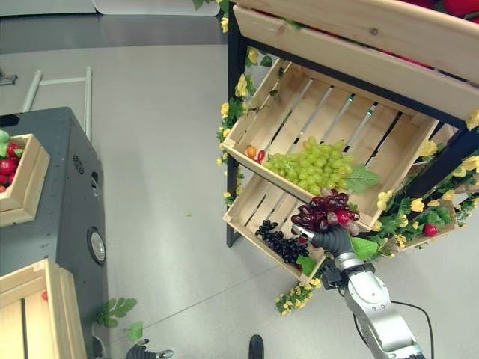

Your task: Pick up the fruits from the basket on one side to the basket on the other side

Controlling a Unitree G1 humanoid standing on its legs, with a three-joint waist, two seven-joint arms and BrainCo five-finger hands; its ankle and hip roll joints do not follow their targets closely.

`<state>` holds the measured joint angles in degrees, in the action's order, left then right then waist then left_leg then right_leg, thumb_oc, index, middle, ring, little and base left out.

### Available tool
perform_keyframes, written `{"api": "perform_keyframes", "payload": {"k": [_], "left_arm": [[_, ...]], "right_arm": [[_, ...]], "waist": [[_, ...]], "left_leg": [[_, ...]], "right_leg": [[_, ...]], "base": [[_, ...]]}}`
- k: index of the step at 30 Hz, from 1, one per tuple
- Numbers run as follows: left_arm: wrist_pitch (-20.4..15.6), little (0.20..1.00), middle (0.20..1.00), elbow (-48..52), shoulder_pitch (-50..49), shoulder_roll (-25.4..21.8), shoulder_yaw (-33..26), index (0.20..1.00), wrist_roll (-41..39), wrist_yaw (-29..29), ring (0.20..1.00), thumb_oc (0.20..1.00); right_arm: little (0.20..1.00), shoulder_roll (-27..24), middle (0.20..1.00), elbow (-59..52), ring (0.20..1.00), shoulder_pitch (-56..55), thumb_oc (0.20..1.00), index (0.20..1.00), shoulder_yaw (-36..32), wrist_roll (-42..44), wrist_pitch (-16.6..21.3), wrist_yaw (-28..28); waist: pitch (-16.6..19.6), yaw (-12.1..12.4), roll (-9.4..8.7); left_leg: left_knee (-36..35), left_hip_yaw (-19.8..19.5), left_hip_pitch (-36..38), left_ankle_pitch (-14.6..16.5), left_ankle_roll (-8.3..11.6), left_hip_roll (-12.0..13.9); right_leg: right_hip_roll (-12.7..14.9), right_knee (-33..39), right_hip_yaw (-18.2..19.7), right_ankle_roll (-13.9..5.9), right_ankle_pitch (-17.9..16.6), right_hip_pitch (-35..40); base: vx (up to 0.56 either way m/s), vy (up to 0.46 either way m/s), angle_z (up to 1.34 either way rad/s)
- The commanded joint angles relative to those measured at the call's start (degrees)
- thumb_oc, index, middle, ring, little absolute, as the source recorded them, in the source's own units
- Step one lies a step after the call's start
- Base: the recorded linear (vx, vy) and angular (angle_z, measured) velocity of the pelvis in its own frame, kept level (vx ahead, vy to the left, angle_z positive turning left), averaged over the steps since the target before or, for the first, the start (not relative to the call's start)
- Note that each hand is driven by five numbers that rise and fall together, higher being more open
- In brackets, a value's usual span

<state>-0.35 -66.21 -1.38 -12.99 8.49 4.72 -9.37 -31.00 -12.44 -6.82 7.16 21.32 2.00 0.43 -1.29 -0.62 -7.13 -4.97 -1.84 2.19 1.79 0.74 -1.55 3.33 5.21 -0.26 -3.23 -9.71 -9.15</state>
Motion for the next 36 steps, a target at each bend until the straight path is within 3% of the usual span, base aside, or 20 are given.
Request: {"api": "perform_keyframes", "payload": {"k": [1,8,21,36], "left_arm": [[-0.4,1.0,1.0,-4.2,1.7,2.3,2.4,1.0,0.2,0.9,1.0,1.0],[-0.6,1.0,1.0,-4.5,2.1,1.9,1.5,1.0,1.3,1.1,1.0,1.0],[-0.5,1.0,1.0,-4.9,2.2,1.3,0.5,1.0,2.3,0.5,1.0,1.0],[-0.3,1.0,1.0,-4.0,1.3,1.4,3.0,1.0,1.9,1.4,1.0,1.0]], "right_arm": [[0.2,-0.9,0.2,-10.0,0.2,9.2,0.2,0.2,-10.4,0.6,7.6,1.3],[0.2,0.1,0.2,-14.4,0.2,5.6,0.2,0.2,-8.0,2.7,7.5,5.7],[0.2,1.5,0.2,-17.6,0.2,3.0,0.2,0.2,-3.6,5.3,6.8,8.5],[0.2,-2.6,0.2,-11.8,0.2,10.9,0.2,0.2,-9.2,4.2,8.1,1.9]], "waist": [[0.2,1.0,0.14],[0.5,0.4,-0.23],[1.3,0.0,-1.08],[2.6,0.5,-1.43]], "left_leg": [[0.0,-0.2,-2.1,2.0,-0.6,-1.4],[0.0,0.3,-1.7,2.2,-0.62,-1.5],[0.0,0.8,-1.0,2.5,-0.64,-1.4],[0.0,0.9,-0.9,2.1,-0.67,-1.6]], "right_leg": [[-2.0,-0.6,-0.9,-4.3,8.2,5.5],[-2.0,-0.8,-0.5,-4.44,8.3,5.7],[-2.0,-1.1,-0.1,-4.38,8.5,6.0],[-1.7,-0.9,-0.2,-4.31,8.0,6.1]], "base": [[0.0,0.0,0.0],[-0.01,0.007,-0.03],[-0.01,0.003,-0.02],[0.0,0.0,-0.01]]}}
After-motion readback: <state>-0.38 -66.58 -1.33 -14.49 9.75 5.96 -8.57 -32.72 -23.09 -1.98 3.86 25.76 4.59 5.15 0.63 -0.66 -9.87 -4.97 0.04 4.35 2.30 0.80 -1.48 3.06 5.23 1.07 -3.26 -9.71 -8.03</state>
